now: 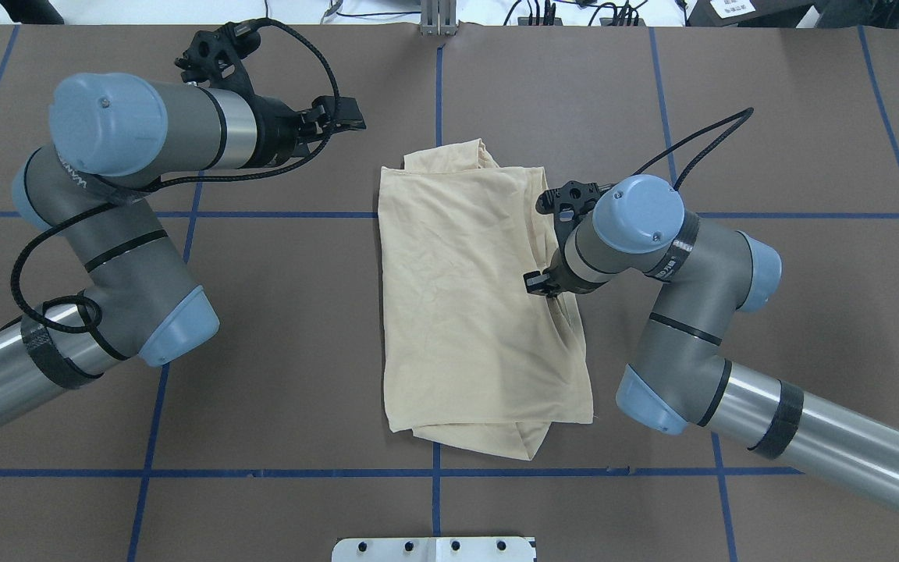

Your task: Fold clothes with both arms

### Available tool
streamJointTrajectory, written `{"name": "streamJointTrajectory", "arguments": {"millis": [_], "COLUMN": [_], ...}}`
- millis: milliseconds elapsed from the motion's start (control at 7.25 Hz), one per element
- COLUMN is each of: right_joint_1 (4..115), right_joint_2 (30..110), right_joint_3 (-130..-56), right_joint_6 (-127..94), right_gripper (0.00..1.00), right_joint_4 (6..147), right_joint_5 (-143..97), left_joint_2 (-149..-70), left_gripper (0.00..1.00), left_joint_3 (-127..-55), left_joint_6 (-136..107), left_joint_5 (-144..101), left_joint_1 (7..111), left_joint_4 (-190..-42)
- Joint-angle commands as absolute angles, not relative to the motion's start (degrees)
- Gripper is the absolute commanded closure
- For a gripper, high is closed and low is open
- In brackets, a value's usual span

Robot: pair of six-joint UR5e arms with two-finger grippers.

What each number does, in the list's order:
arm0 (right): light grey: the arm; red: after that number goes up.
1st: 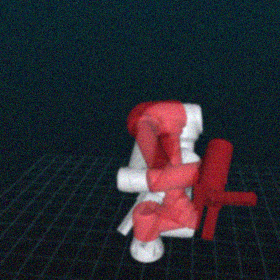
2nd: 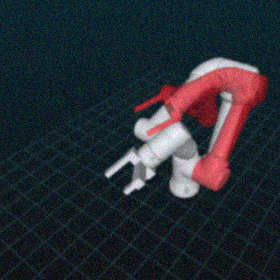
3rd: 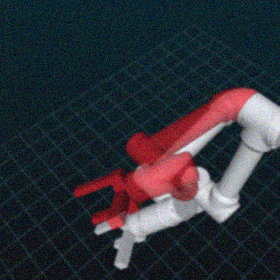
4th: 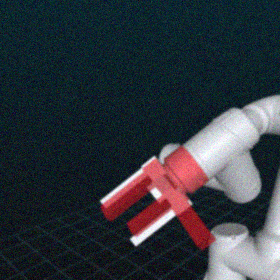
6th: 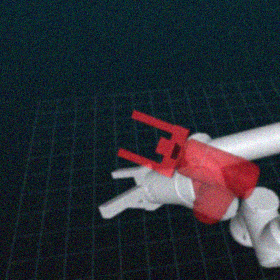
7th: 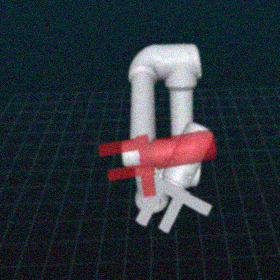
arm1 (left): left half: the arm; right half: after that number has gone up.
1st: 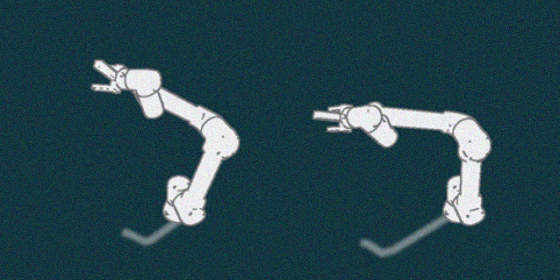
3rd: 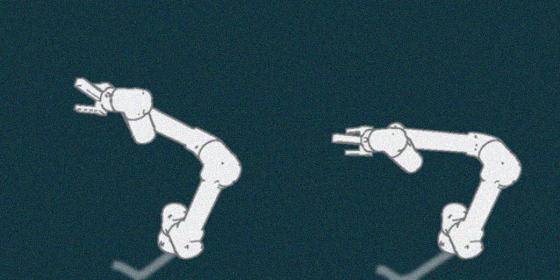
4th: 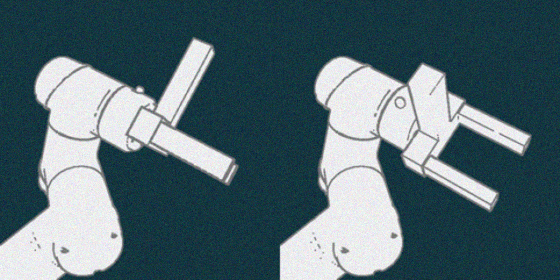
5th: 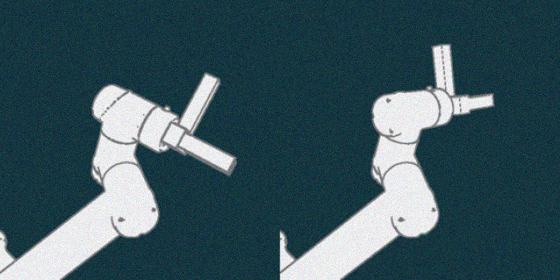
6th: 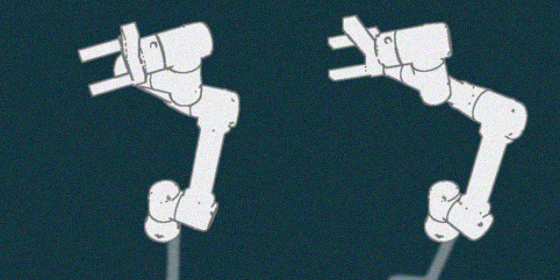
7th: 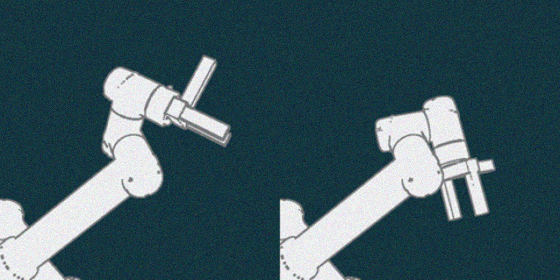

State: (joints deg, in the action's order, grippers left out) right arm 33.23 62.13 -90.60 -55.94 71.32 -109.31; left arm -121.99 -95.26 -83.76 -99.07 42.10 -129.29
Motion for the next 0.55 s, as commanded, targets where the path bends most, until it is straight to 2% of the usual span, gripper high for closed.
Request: {"name": "streamJointTrajectory", "arguments": {"millis": [0,414], "right_joint_1": [33.2,34.2], "right_joint_2": [62.1,62.5], "right_joint_3": [-90.7,-92.8], "right_joint_6": [-56.2,-56.2], "right_gripper": [1.00,1.00], "right_joint_4": [71.5,71.5], "right_joint_5": [-109.3,-109.4], "left_joint_2": [-122.0,-122.0], "left_gripper": [0.00,0.00], "left_joint_3": [-95.5,-95.4], "left_joint_6": [-83.8,-83.8], "left_joint_5": [-99.1,-99.1], "left_joint_1": [42.1,42.1], "left_joint_4": [-129.3,-129.3]}}
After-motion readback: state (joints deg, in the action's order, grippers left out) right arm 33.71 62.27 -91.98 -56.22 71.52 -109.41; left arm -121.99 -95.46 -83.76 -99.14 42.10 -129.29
